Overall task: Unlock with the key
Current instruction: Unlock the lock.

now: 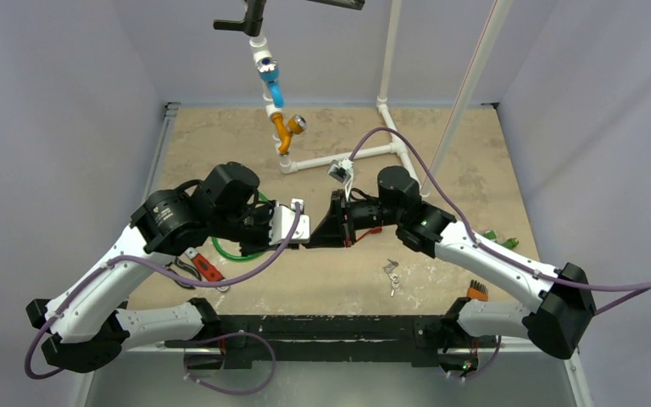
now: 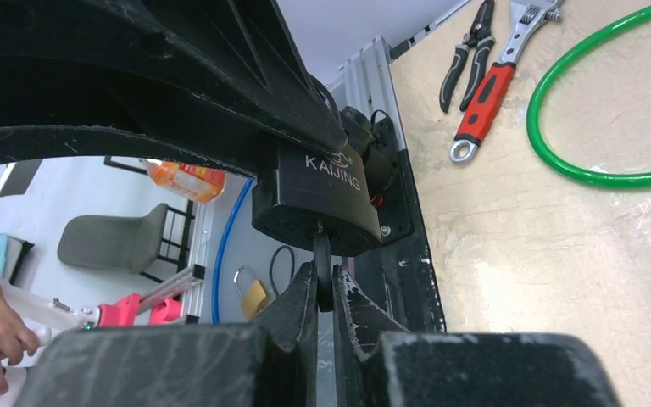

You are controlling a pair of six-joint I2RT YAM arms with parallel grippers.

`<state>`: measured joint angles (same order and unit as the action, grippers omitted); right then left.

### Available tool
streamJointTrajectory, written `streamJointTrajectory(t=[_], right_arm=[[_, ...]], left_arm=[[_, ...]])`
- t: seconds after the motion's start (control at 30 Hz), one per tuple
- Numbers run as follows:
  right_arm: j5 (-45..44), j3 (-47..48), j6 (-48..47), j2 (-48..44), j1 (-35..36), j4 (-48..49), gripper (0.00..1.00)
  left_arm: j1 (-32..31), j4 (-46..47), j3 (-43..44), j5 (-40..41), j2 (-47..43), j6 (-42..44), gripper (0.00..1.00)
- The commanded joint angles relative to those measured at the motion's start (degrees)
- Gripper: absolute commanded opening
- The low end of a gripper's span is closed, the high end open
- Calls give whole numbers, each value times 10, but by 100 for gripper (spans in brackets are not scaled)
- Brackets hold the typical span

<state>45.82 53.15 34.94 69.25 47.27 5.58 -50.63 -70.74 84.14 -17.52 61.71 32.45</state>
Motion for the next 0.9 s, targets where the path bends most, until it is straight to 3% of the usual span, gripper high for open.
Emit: streamJointTrajectory(t=[0.0,0.1,0.27,0.43,0.57,0.87], right_arm=[[-23,25,0,-8,4,17,8],[-58,34,-57,-33,4,-32,31],[-118,49,-134,-82,4,-91,47],[-169,64,-188,-111,4,-114,49],[-207,57,-195,-128,4,-78,50],[-116,40,-215,-120,22,-25,52]], left_arm=[[-9,122,16,-31,-13,4,0],[2,125,6,-49,-18,-22,0],[34,116,2,-96,-16,-57,0],[41,113,3,-116,-12,-67,0],[44,115,6,-130,-9,-78,0],[50,99,18,-159,4,-84,0]])
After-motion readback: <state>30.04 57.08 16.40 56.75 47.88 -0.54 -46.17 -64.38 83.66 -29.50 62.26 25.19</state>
